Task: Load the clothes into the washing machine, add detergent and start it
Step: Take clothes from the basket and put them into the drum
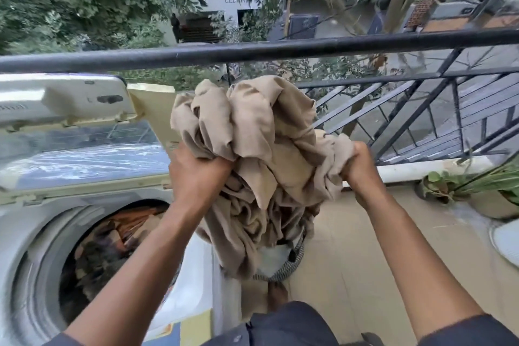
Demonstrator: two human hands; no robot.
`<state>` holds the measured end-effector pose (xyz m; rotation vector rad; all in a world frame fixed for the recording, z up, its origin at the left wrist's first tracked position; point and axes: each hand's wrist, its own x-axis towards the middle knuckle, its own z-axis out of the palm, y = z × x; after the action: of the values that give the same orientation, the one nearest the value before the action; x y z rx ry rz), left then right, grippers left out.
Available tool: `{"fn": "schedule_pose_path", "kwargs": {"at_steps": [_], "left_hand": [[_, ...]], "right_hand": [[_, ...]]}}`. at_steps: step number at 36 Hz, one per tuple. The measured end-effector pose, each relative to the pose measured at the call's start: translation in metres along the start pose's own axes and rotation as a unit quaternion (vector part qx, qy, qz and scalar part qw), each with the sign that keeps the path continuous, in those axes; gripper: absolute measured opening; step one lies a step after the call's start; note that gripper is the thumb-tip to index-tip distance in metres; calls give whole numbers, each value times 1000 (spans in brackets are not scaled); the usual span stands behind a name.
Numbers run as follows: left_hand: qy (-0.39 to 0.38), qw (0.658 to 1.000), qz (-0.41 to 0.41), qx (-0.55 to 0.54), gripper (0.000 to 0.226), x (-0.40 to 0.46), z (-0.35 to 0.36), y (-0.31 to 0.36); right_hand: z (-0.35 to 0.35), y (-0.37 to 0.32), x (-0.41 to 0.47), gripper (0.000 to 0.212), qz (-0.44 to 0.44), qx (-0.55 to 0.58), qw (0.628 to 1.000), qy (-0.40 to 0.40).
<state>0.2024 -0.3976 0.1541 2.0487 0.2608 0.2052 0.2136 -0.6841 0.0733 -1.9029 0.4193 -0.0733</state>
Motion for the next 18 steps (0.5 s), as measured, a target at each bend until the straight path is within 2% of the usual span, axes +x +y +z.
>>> {"fn": "schedule_pose_path", "kwargs": {"at_steps": [3, 5, 7, 8, 9, 10, 13, 15, 18], "left_hand": [[1, 1000, -7, 26, 55, -4, 8, 2], [1, 999, -21, 33, 63, -5, 10, 4], [0, 999, -43, 24, 53, -5, 10, 6], [-8, 999, -49, 6, 40, -4, 8, 7], [-24, 998, -51, -20, 30, -3, 7, 8], [-51, 996, -45, -52, 29, -1, 5, 7], [-175, 970, -25, -167, 49, 10, -2, -9], [-245, 955, -3, -169, 62, 14, -7, -14], [-270, 950, 44, -150, 82, 6, -14, -14]], "right_hand": [[-12, -73, -30, 12, -70, 100, 992, -20], [-15, -105, -49, 18, -132, 157, 978, -47], [-14, -126, -66, 26, -169, 199, 962, -81], [-13, -133, -72, 21, -186, 217, 953, -104], [-10, -138, -77, 18, -202, 225, 944, -131], [-4, -139, -80, 27, -212, 225, 939, -149], [19, -137, -82, 37, -185, 201, 939, -208], [30, -132, -83, 38, -166, 225, 930, -240], [37, -136, -86, 42, -153, 224, 918, -291]]}}
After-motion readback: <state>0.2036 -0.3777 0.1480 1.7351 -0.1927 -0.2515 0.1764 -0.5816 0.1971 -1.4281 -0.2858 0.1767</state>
